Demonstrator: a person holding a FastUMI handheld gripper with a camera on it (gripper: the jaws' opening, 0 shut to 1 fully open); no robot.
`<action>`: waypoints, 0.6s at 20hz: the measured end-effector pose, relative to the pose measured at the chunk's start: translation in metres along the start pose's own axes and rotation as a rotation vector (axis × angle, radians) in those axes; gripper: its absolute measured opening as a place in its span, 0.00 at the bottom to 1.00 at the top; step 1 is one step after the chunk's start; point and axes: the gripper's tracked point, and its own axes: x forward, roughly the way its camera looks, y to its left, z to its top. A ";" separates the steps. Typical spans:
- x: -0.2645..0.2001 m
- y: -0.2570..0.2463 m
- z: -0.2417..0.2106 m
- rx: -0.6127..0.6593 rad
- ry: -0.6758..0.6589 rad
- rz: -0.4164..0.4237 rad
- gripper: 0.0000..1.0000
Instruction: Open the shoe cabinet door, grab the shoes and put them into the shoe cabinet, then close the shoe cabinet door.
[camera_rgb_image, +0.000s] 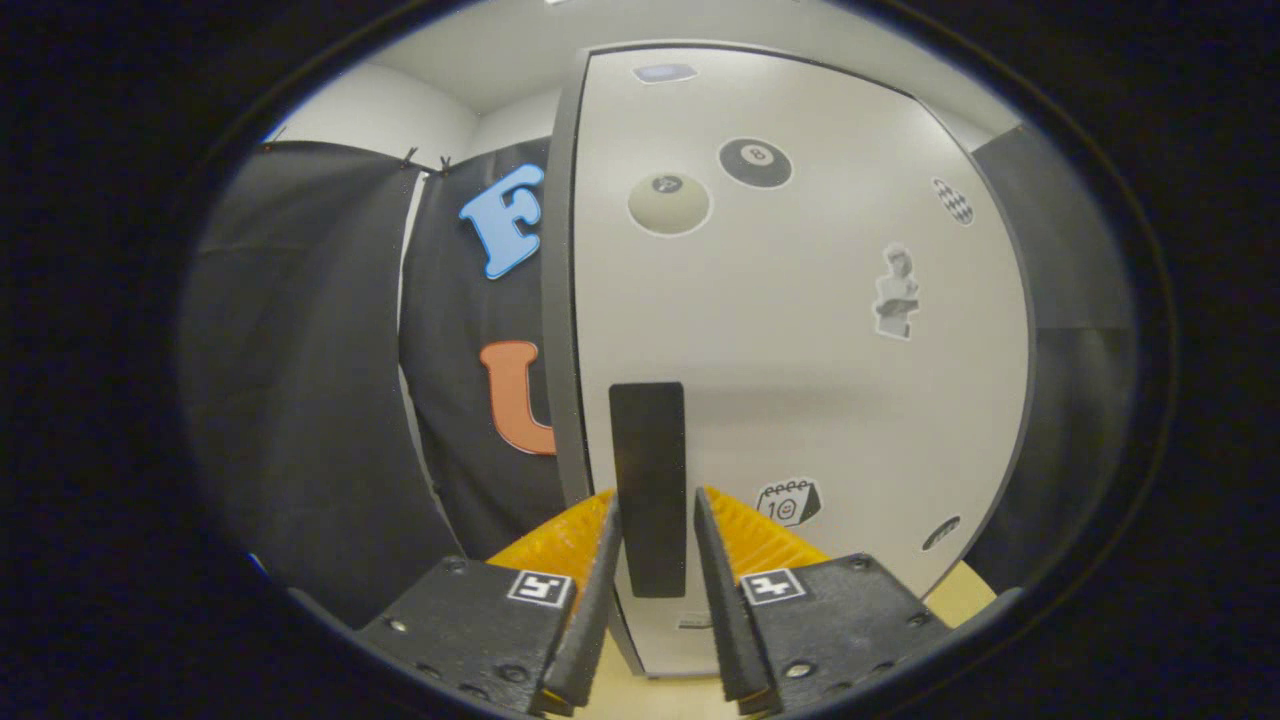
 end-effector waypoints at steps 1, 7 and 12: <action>0.003 0.000 -0.001 -0.015 0.008 -0.001 0.42; 0.011 -0.004 -0.006 -0.010 0.052 -0.013 0.34; -0.005 -0.004 -0.007 -0.026 0.075 -0.005 0.29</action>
